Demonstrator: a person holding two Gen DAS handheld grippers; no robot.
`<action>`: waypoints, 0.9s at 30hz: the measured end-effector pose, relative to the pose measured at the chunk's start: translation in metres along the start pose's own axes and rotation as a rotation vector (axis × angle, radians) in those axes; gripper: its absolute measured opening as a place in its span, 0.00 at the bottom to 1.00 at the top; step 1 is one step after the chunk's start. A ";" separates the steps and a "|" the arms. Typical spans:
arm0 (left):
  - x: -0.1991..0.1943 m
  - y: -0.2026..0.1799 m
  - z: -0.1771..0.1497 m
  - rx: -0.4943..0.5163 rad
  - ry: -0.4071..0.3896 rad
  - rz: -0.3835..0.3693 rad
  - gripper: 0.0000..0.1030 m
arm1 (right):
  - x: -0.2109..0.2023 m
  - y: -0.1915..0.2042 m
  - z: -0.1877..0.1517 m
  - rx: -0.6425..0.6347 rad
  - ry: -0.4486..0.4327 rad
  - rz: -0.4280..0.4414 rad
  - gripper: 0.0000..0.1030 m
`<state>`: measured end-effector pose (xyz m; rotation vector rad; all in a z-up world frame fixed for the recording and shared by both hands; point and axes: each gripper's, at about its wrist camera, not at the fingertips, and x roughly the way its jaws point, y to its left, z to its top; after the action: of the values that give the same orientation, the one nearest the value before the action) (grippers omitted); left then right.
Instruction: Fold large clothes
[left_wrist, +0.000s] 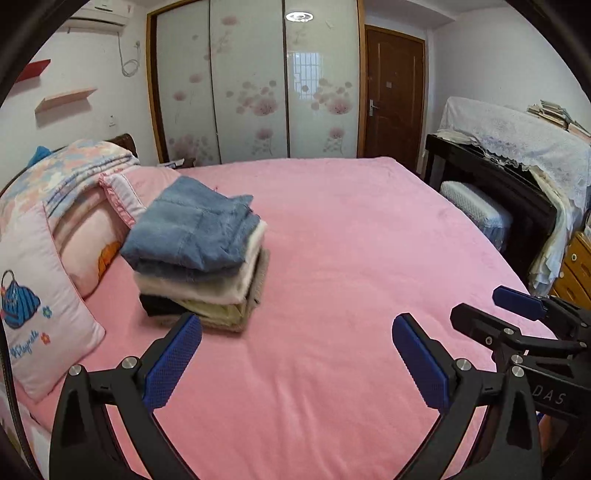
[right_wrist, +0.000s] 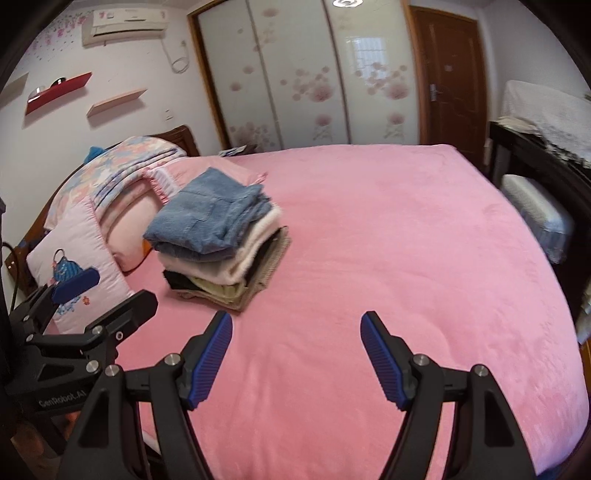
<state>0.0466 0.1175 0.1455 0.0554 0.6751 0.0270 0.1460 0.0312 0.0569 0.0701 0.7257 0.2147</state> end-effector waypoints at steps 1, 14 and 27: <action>-0.003 -0.007 -0.005 0.000 0.004 0.019 1.00 | -0.003 -0.002 -0.004 0.002 -0.001 -0.015 0.70; -0.041 -0.051 -0.050 -0.093 0.008 -0.014 0.99 | -0.044 -0.037 -0.060 0.070 -0.031 -0.107 0.70; -0.066 -0.077 -0.077 -0.105 -0.014 -0.002 1.00 | -0.080 -0.049 -0.076 0.000 -0.092 -0.184 0.70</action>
<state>-0.0525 0.0410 0.1225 -0.0456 0.6587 0.0598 0.0454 -0.0348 0.0456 0.0131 0.6361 0.0353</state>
